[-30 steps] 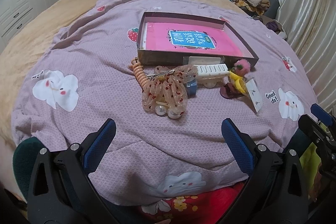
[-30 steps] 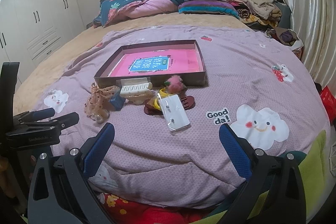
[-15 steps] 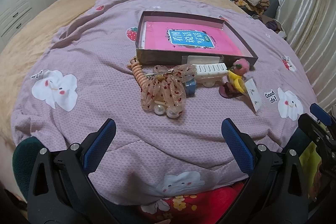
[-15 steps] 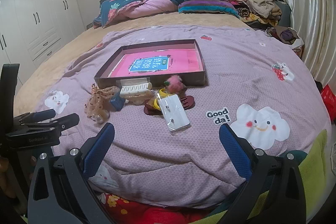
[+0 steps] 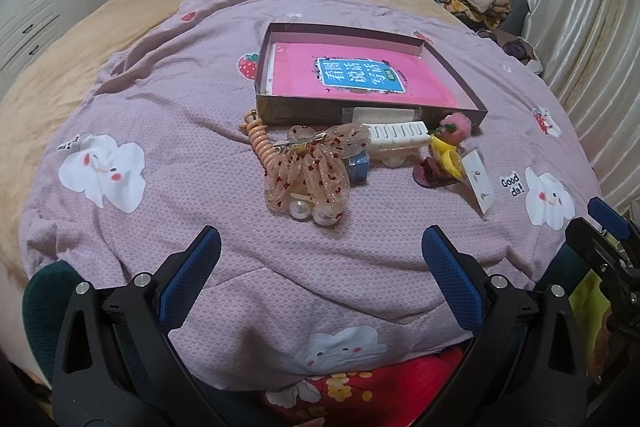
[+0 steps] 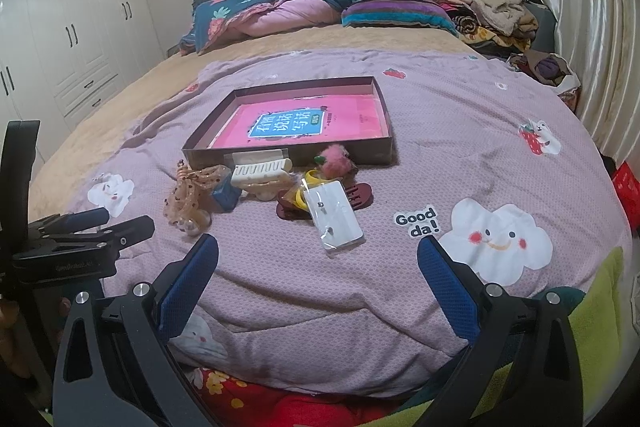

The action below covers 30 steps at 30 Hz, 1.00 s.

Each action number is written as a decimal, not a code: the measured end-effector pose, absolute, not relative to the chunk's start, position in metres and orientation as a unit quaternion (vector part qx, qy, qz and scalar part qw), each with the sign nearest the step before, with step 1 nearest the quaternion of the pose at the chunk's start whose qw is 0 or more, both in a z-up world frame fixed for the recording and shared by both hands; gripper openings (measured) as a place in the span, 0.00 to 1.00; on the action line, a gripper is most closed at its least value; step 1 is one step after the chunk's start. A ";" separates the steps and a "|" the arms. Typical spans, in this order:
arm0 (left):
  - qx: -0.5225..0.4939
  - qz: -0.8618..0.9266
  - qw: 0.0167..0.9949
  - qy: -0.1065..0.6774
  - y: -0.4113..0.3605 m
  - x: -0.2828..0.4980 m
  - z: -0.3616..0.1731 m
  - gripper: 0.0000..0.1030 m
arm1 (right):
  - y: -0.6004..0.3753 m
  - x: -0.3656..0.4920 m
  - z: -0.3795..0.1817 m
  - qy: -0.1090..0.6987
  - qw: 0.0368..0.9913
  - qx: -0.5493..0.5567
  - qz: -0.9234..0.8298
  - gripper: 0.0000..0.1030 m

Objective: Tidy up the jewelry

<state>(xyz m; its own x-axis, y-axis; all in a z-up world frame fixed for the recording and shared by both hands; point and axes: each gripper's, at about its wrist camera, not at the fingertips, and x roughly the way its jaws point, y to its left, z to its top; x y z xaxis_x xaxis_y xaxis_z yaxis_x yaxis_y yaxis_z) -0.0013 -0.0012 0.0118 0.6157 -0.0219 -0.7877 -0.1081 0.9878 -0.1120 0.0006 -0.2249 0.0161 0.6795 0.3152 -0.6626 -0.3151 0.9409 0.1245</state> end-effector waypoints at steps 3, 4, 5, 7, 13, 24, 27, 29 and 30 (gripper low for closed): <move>-0.076 0.018 0.896 0.438 -0.002 -0.001 0.011 0.91 | -0.225 0.000 0.016 0.361 0.917 -0.001 0.172 0.96; -0.076 0.019 0.895 0.439 -0.002 -0.001 0.010 0.91 | -0.224 0.000 0.016 0.360 0.917 -0.003 0.172 0.96; -0.076 0.017 0.895 0.440 -0.002 0.000 0.009 0.91 | -0.223 0.000 0.017 0.358 0.918 -0.006 0.173 0.96; -0.077 0.015 0.895 0.439 -0.002 0.000 0.008 0.91 | -0.222 -0.001 0.018 0.355 0.919 -0.008 0.173 0.96; -0.078 0.008 0.895 0.440 -0.001 0.005 0.004 0.91 | -0.222 -0.001 0.018 0.355 0.919 -0.008 0.173 0.96; -0.087 -0.008 0.883 0.461 0.003 0.024 -0.010 0.91 | -0.228 0.009 0.010 0.367 0.914 -0.002 0.174 0.96; -0.091 -0.008 0.882 0.462 0.011 0.031 -0.013 0.91 | -0.231 0.016 0.007 0.372 0.912 0.001 0.171 0.96; -0.087 -0.005 0.883 0.460 0.017 0.037 -0.015 0.91 | -0.232 0.023 0.004 0.381 0.909 0.002 0.168 0.96; -0.086 -0.008 0.884 0.460 0.020 0.040 -0.016 0.91 | -0.232 0.027 0.003 0.384 0.908 0.003 0.169 0.96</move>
<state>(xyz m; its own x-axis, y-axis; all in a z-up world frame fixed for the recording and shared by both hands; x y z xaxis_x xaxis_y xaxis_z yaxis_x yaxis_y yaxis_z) 0.0395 0.0197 -0.0158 0.5772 -0.0929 -0.8113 -0.0657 0.9850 -0.1595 0.0267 -0.2321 0.0032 0.6478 0.3096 -0.6960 -0.3048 0.9427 0.1357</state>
